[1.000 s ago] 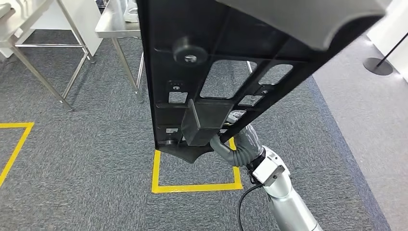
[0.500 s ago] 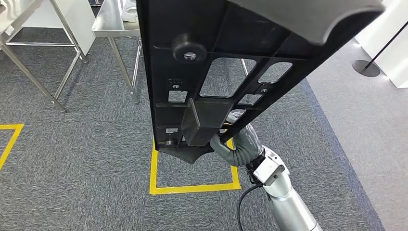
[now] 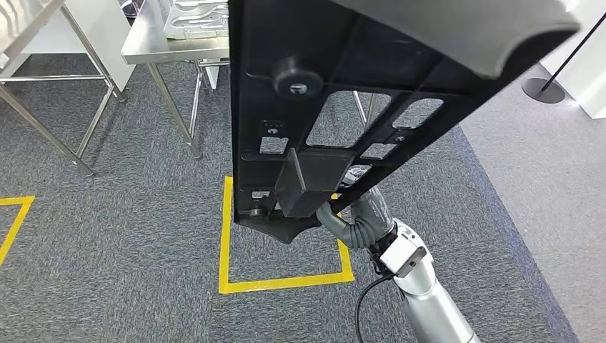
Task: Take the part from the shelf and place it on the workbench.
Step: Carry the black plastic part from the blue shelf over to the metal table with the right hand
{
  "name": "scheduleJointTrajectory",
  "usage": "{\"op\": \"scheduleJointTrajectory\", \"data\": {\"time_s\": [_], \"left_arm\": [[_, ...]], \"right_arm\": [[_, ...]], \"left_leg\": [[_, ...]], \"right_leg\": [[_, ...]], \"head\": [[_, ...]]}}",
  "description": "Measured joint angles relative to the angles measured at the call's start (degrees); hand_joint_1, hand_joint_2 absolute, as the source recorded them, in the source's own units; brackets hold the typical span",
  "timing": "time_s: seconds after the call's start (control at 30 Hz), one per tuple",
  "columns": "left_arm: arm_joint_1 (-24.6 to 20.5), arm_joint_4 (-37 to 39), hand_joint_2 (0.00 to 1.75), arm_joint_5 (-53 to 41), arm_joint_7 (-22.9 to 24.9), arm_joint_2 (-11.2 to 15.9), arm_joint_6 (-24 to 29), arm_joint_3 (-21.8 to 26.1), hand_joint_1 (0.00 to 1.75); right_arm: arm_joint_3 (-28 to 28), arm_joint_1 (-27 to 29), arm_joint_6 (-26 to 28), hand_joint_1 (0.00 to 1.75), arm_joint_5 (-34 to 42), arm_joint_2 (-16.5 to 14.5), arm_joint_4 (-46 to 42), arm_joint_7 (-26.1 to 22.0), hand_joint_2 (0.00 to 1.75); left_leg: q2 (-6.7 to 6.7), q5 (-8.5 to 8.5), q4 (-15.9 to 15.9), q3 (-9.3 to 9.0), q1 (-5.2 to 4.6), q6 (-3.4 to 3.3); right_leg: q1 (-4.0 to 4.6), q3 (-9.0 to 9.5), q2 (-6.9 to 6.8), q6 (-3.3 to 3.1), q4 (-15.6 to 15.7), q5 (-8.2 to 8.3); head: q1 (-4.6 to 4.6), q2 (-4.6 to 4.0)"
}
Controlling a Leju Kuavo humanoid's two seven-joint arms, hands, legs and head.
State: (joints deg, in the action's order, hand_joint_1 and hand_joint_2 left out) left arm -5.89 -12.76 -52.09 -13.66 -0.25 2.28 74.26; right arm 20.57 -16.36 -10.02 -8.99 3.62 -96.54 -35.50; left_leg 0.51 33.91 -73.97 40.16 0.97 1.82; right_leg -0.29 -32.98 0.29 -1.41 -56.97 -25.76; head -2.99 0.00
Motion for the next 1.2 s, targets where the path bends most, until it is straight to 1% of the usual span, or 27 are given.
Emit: {"op": "scheduleJointTrajectory", "data": {"time_s": [0.03,0.1,0.13,0.17,0.2,0.27,0.33,0.37,0.43,0.47,0.5,0.53,0.57,0.6,0.67,0.7,0.8,0.87,0.9,0.97,1.0,1.03,1.07,1.1,1.13,1.17,1.2], "left_arm": [[0.0,0.0,1.75,0.0,0.0,0.0,0.0,0.0,0.00],[0.0,0.0,1.75,0.1,0.0,0.0,0.0,0.0,0.00],[0.0,0.0,1.75,0.1,0.0,0.1,0.0,0.0,0.00],[0.0,0.0,1.75,0.1,0.0,0.1,0.0,0.0,0.00],[0.0,0.0,1.75,0.0,0.0,0.1,0.0,0.0,0.00],[0.0,0.0,1.75,0.0,0.0,0.1,-0.1,0.0,0.00],[-0.1,0.0,1.75,-0.1,-0.1,0.1,-0.1,0.0,0.00],[-0.1,0.0,1.75,-0.1,-0.1,0.1,-0.2,-0.1,0.00],[-0.2,0.0,1.75,-0.1,-0.1,0.1,-0.2,-0.1,0.00],[-0.1,0.0,1.75,-0.1,-0.1,0.1,-0.2,-0.1,0.00],[-0.1,0.0,1.75,-0.2,-0.1,0.1,-0.2,-0.1,0.00],[-0.1,0.0,1.75,-0.2,-0.1,0.1,-0.2,-0.1,0.00],[-0.1,0.0,1.75,-0.2,-0.1,0.1,-0.2,-0.1,0.00],[-0.1,0.0,1.75,-0.2,-0.1,0.1,-0.2,-0.1,0.00],[-0.1,0.0,1.75,-0.2,-0.1,0.0,-0.2,-0.1,0.00],[-0.1,0.0,1.75,-0.2,0.0,0.0,-0.2,-0.1,0.00],[-0.2,0.0,1.75,-0.1,0.2,0.0,-0.1,-0.1,0.00],[-0.4,0.0,1.75,-0.1,0.2,0.0,0.0,-0.1,0.00],[-0.4,0.0,1.75,-0.1,0.2,0.0,0.0,-0.1,0.00],[-0.3,0.0,1.75,-0.1,0.2,0.0,0.0,-0.1,0.00],[-0.2,0.0,1.75,-0.1,0.2,0.0,0.1,-0.1,0.00],[-0.1,0.0,1.75,-0.1,0.3,0.0,0.1,-0.1,0.00],[0.0,0.0,1.75,-0.1,0.3,0.0,0.1,-0.1,0.00],[0.0,0.0,1.75,-0.1,0.3,0.0,0.1,-0.1,0.00],[0.0,0.0,1.75,-0.1,0.3,0.0,0.0,-0.1,0.00],[0.0,0.0,1.75,-0.1,0.2,0.1,0.0,-0.1,0.00],[0.0,0.0,1.75,-0.1,0.2,0.1,0.0,-0.1,0.00]], "right_arm": [[0.0,0.1,0.0,1.75,0.0,0.0,0.0,0.0,1.75],[0.0,0.1,0.0,1.75,0.0,0.0,0.0,0.0,1.75],[0.0,0.1,0.0,1.75,0.0,0.0,0.0,0.0,1.75],[0.0,0.0,0.0,1.75,0.0,0.0,0.0,0.0,1.75],[0.0,0.0,0.0,1.75,0.0,0.0,0.0,0.0,1.75],[0.0,0.0,0.0,1.75,0.0,0.0,0.0,0.0,1.75],[0.0,-0.1,0.1,1.75,0.0,0.1,-0.1,0.0,1.75],[0.0,-0.1,0.1,1.75,0.0,0.1,-0.2,0.0,1.75],[0.0,-0.1,0.2,1.75,0.0,0.1,-0.3,-0.1,1.75],[0.0,0.0,0.3,1.75,0.0,0.1,-0.3,-0.1,1.75],[0.0,0.1,0.3,1.75,-0.1,0.1,-0.2,-0.1,1.75],[0.0,0.2,0.3,1.75,-0.1,0.2,-0.2,0.0,1.75],[0.0,0.2,0.3,1.75,-0.1,0.2,-0.2,0.0,1.75],[0.0,0.2,0.4,1.75,-0.1,0.2,-0.3,0.0,1.75],[0.0,0.1,0.4,1.75,-0.1,0.2,-0.3,0.0,1.75],[0.0,0.0,0.5,1.75,-0.1,0.2,-0.3,0.0,1.75],[0.0,0.0,0.6,1.75,-0.2,0.2,-0.4,0.0,1.75],[0.0,-0.2,0.6,1.75,-0.2,0.2,-0.5,0.0,1.75],[0.0,-0.2,0.6,1.75,-0.2,0.2,-0.5,0.0,1.75],[0.0,-0.3,0.6,1.75,-0.2,0.2,-0.5,0.0,1.75],[0.0,-0.2,0.6,1.75,-0.2,0.2,-0.5,0.0,1.75],[0.0,-0.2,0.6,1.75,-0.2,0.2,-0.5,0.0,1.75],[0.0,-0.2,0.6,1.75,-0.2,0.2,-0.5,0.0,1.75],[0.0,-0.2,0.6,1.75,-0.2,0.2,-0.5,0.0,1.75],[0.0,-0.2,0.6,1.75,-0.2,0.2,-0.5,0.0,1.75],[0.0,-0.2,0.6,1.75,-0.2,0.2,-0.5,0.0,1.75],[0.0,-0.2,0.6,1.75,-0.2,0.2,-0.5,0.0,1.75]], "left_leg": [[0.00,-1.32,0.9,-0.15,0.00,-0.02],[-0.06,-5.72,8.2,-3.23,0.00,-0.31],[-0.15,-7.26,12.1,-4.98,-0.06,-0.58],[-0.26,-8.07,14.6,-6.13,-0.14,-0.90],[-0.36,-8.18,15.9,-6.63,-0.22,-1.22],[-0.42,-8.02,16.1,-6.67,-0.25,-1.88],[-0.38,-8.10,16.4,-6.95,-0.06,-2.53],[-0.34,-8.13,16.6,-7.13,0.06,-2.82],[-0.26,-7.97,16.7,-7.28,0.08,-3.20],[-0.24,-7.87,16.7,-7.34,0.08,-3.26],[-0.23,-7.74,16.7,-7.44,0.07,-3.28],[-0.25,-7.58,16.6,-7.63,0.07,-3.22],[-0.27,-7.37,16.6,-7.93,0.08,-3.13],[-0.30,-7.13,16.6,-8.28,0.08,-2.98],[-0.31,-6.61,16.6,-8.76,-0.10,-2.44],[-0.29,-6.39,16.6,-8.87,-0.17,-2.10],[-0.09,-5.87,16.7,-9.28,-0.16,-1.06],[-0.07,-4.42,14.2,-8.44,-0.07,-0.59],[-0.11,-3.10,11.2,-6.97,0.00,-0.45],[-0.14,-0.57,3.5,-2.55,0.01,-0.19],[-0.14,-0.42,1.1,-0.80,0.01,-0.11],[-0.13,-1.38,0.7,0.04,0.01,-0.10],[-0.13,-3.41,2.7,-0.31,0.01,-0.19],[-0.14,-6.03,6.3,-1.57,0.00,-0.38],[-0.17,-7.89,9.9,-3.05,-0.12,-0.69],[-0.20,-8.96,13.1,-4.46,-0.27,-1.07],[-0.23,-9.17,14.9,-5.33,-0.45,-1.45]], "right_leg": [[0.03,0.14,0.13,0.04,0.0,-0.12],[0.06,0.58,0.34,0.31,-0.2,-0.50],[0.20,0.67,0.43,0.54,-0.3,-0.73],[0.29,0.65,0.50,0.80,-0.5,-0.86],[0.39,0.54,0.56,1.09,-0.6,-0.95],[0.43,0.42,0.63,1.68,-0.6,-1.04],[0.31,-0.02,0.52,2.32,-1.9,-2.10],[0.20,-1.07,0.44,2.65,-4.3,-3.41],[-0.04,-4.98,0.29,3.14,-11.9,-6.79],[-0.16,-7.05,0.26,3.31,-15.5,-7.86],[-0.27,-8.33,0.21,3.40,-17.4,-7.85],[-0.35,-8.49,0.14,3.42,-17.0,-6.72],[-0.42,-7.43,0.04,3.36,-14.3,-4.62],[-0.46,-5.54,-0.11,3.18,-10.1,-2.19],[-0.21,-2.24,-0.38,2.69,-3.1,0.44],[-0.04,-1.52,-0.41,2.39,-1.5,0.60],[0.02,-1.08,-0.14,1.39,-0.7,0.11],[-0.19,-0.23,-0.09,0.65,-0.2,-0.04],[-0.17,0.20,-0.12,0.35,0.0,-0.20],[0.05,0.76,-0.11,-0.07,0.0,-0.75],[0.14,1.06,-0.04,-0.13,0.0,-1.06],[0.20,1.44,0.06,-0.11,-0.1,-1.42],[0.24,1.95,0.17,-0.03,-0.1,-1.82],[0.26,2.58,0.26,0.10,-0.1,-2.30],[0.33,3.14,0.29,0.32,-0.1,-2.79],[0.39,3.52,0.34,0.59,-0.2,-3.21],[0.44,3.72,0.35,0.89,-0.2,-3.50]], "head": [[0.00,0.00],[0.00,0.00],[0.00,0.00],[-0.01,0.00],[-0.01,0.00],[-0.01,0.00],[0.00,0.00],[0.00,0.00],[0.00,0.00],[0.00,0.00],[0.00,0.00],[0.00,0.00],[0.00,0.00],[0.00,0.00],[0.00,0.00],[0.00,0.00],[0.00,0.00],[-0.01,0.00],[-0.01,0.00],[-0.02,0.00],[-0.02,0.00],[-0.02,0.00],[-0.02,0.00],[-0.02,0.00],[-0.01,0.00],[-0.01,0.00],[-0.01,0.00]]}}
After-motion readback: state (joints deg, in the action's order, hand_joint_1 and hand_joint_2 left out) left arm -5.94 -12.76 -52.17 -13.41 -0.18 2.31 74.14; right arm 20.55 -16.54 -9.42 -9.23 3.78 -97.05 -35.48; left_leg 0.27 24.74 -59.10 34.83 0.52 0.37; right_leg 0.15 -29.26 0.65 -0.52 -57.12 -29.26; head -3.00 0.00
